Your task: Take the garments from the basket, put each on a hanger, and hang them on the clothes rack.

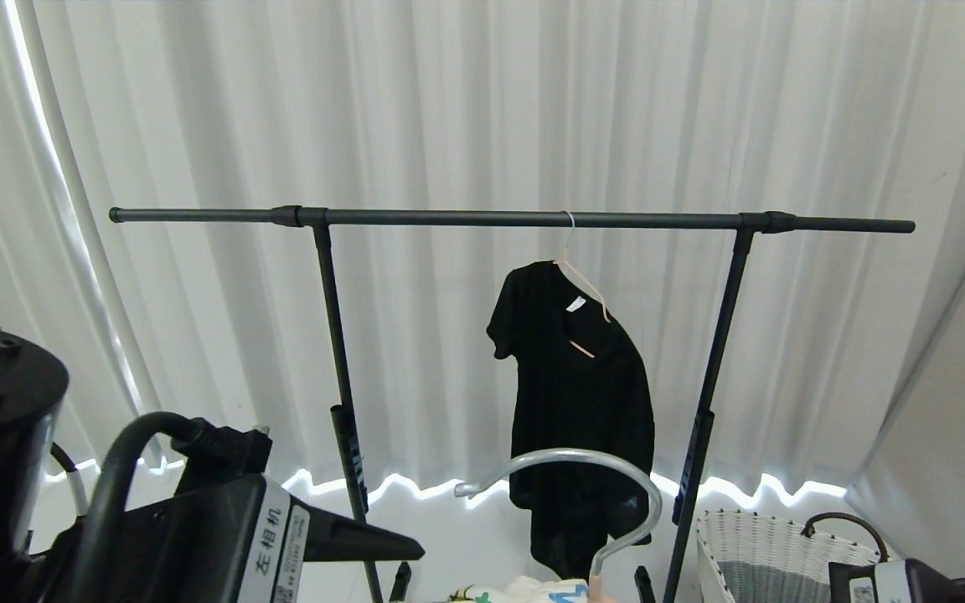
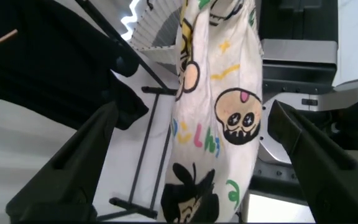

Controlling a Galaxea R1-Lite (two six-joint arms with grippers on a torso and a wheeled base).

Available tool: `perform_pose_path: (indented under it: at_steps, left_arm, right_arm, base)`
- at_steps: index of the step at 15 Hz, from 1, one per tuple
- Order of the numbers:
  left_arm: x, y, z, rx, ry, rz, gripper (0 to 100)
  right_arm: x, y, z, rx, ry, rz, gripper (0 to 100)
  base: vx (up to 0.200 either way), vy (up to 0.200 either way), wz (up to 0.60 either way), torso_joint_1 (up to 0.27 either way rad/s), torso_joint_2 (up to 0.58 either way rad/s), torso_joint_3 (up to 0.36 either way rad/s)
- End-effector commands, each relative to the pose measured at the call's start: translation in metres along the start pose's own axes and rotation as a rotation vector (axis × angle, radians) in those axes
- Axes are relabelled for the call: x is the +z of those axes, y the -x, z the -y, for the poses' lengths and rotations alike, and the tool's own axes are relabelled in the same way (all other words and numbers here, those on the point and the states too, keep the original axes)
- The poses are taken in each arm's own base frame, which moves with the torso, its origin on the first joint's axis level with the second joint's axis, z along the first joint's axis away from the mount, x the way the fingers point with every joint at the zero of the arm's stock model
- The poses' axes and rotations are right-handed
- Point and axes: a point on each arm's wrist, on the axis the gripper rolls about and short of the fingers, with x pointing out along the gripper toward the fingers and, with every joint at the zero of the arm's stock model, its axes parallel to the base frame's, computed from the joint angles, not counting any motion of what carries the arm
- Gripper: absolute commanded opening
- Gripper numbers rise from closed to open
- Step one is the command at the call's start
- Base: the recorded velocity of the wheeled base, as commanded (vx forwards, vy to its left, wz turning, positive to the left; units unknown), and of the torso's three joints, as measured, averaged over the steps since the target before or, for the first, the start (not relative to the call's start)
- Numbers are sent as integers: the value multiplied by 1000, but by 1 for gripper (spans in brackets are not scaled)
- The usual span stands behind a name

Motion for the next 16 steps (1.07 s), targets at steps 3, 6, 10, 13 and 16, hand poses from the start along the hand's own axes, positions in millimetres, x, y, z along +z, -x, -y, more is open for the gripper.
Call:
perform_pose_path:
  at_steps: [3, 6, 10, 13, 16]
  left_arm:
    - [-4, -10, -3, -19, 20, -39, 0]
    - [-7, -12, -2, -24, 25, -49, 0]
    - [-10, -11, -2, -18, 34, -57, 0]
    - [-17, -8, -4, 11, 54, -73, 0]
    - [-32, 0, -12, 176, 96, -146, 0]
  right_arm:
    - [1, -1, 0, -1, 14, 16, 0]
    - [4, -1, 0, -5, 13, 40, 0]
    - [3, -1, 1, -30, 22, 35, 100]
    - [-1, -4, 3, -118, 33, 2, 100]
    - [-9, -2, 5, -165, 31, -25, 100]
  base:
    - [0, 0, 0, 0, 0, 0]
    - [0, 0, 0, 0, 0, 0]
    - [0, 0, 0, 0, 0, 0]
    - [0, 0, 0, 0, 0, 0]
    - [0, 0, 0, 0, 0, 0]
